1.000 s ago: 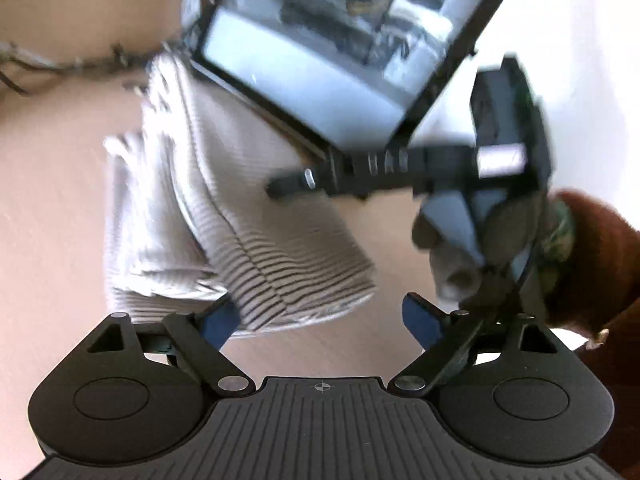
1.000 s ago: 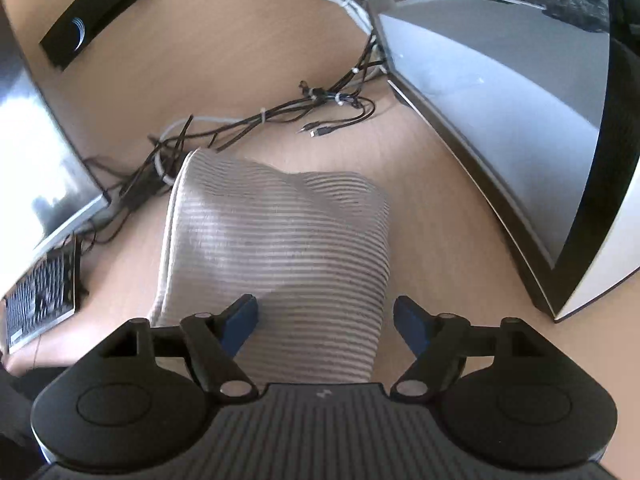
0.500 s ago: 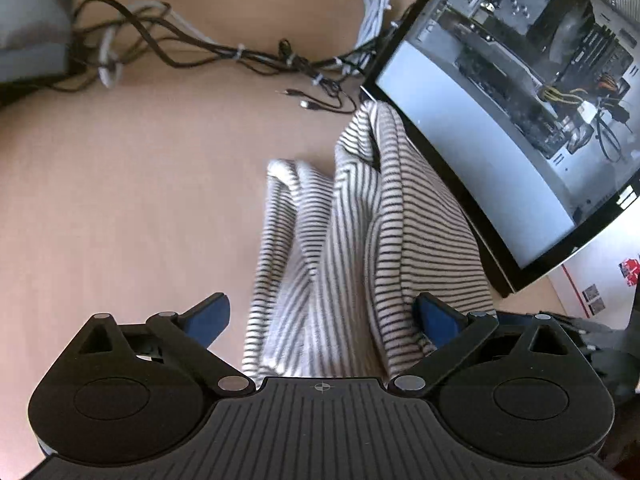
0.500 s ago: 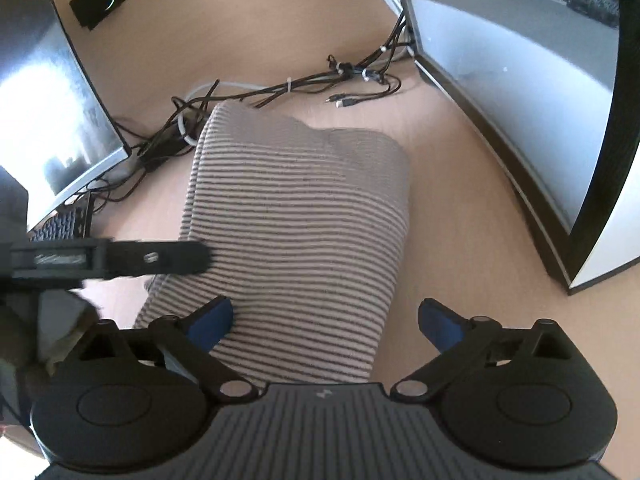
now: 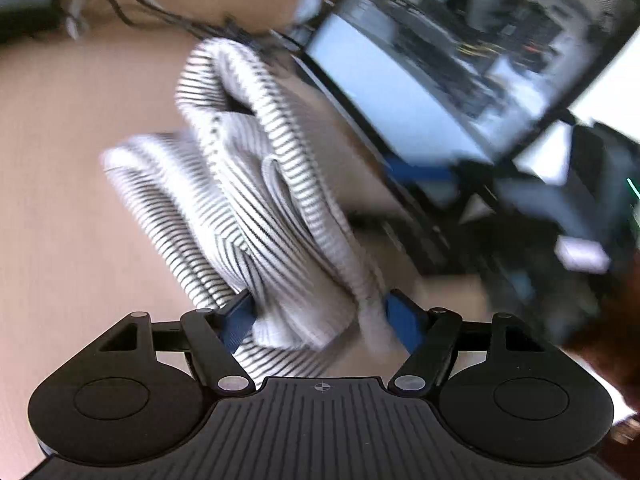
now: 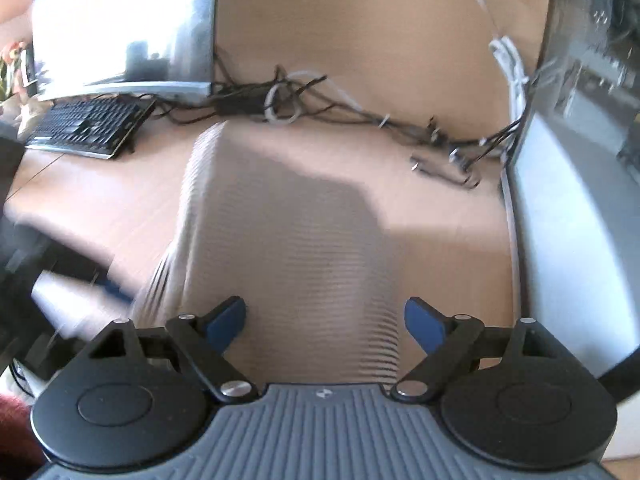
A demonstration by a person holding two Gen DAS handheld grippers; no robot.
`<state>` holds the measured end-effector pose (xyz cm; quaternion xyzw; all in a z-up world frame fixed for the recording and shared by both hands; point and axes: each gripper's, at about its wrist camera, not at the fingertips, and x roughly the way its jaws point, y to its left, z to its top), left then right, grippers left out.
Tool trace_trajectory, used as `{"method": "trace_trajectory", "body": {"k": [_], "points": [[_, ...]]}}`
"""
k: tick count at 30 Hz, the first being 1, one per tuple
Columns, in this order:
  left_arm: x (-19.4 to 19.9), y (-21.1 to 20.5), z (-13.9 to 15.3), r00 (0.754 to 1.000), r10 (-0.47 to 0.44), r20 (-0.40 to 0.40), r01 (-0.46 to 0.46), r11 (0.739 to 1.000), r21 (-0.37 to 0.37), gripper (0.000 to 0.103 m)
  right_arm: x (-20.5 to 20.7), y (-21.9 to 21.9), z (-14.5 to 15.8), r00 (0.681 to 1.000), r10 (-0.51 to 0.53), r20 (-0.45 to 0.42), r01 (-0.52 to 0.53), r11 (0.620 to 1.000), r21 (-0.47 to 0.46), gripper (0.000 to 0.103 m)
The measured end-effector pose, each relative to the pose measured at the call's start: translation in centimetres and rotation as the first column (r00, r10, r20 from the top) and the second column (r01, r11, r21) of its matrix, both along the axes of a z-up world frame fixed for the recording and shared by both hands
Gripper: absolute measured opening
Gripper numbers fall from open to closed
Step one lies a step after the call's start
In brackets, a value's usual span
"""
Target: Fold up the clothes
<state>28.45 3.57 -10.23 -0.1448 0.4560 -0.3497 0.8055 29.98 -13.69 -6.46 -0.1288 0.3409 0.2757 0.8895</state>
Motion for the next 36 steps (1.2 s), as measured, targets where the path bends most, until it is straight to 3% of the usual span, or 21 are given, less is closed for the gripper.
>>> {"method": "trace_trajectory", "body": {"k": [3,7,12,15,17,21,23,28,30,31,33,36], "points": [[-0.5,0.7,0.9,1.000,0.015,0.017,-0.016,1.000,0.012,0.087,-0.5,-0.3,1.6,0.998,-0.019,0.054,0.017,0.999,0.034,0.090],[0.0,4.1,1.3,0.986,0.166,0.001,-0.166,0.986,0.016,0.091,-3.8,-0.4,2.6,0.988,0.020,0.155,-0.028,0.998,0.052,0.092],[1.2,5.5,0.3,0.957,0.289,-0.010,-0.288,0.957,0.042,0.074,-7.9,1.8,0.3,0.982,0.114,0.152,-0.113,0.993,-0.013,0.092],[1.4,5.9,-0.1,0.941,0.337,-0.021,-0.336,0.941,0.049,0.066,-9.2,4.5,-1.9,0.968,0.158,0.196,-0.136,0.983,-0.124,0.092],[1.2,6.7,-0.2,0.935,0.354,-0.029,-0.353,0.935,0.046,0.063,-9.5,5.1,-2.3,0.964,0.170,0.203,-0.141,0.979,-0.147,0.090],[0.6,7.3,0.3,0.934,0.355,-0.028,-0.355,0.935,0.011,0.062,-9.4,2.8,-0.4,0.966,0.119,0.231,-0.105,0.992,-0.071,0.089],[0.7,7.1,0.7,0.937,0.349,-0.025,-0.350,0.937,-0.024,0.062,-9.2,1.7,0.0,0.968,0.097,0.233,-0.079,0.993,-0.085,0.078],[0.5,5.5,1.4,0.960,0.280,-0.007,-0.280,0.958,-0.067,0.059,-9.4,1.8,-2.4,0.961,0.165,0.223,-0.112,0.966,-0.231,0.073],[0.4,4.7,1.2,0.970,0.243,-0.013,-0.243,0.968,-0.065,0.049,-9.6,2.2,-3.6,0.948,0.208,0.240,-0.127,0.940,-0.316,0.042],[0.4,4.3,0.9,0.973,0.228,-0.017,-0.229,0.972,-0.058,0.047,-9.4,2.2,-3.5,0.947,0.207,0.246,-0.119,0.937,-0.330,0.016],[0.3,3.9,0.3,0.977,0.213,-0.034,-0.214,0.975,-0.051,0.042,-9.0,1.8,-2.2,0.943,0.179,0.279,-0.086,0.945,-0.316,0.015],[0.2,3.5,-0.5,0.980,0.190,-0.066,-0.195,0.978,-0.079,0.039,-7.5,0.6,1.4,0.961,0.075,0.268,-0.032,0.987,-0.161,0.013]]}}
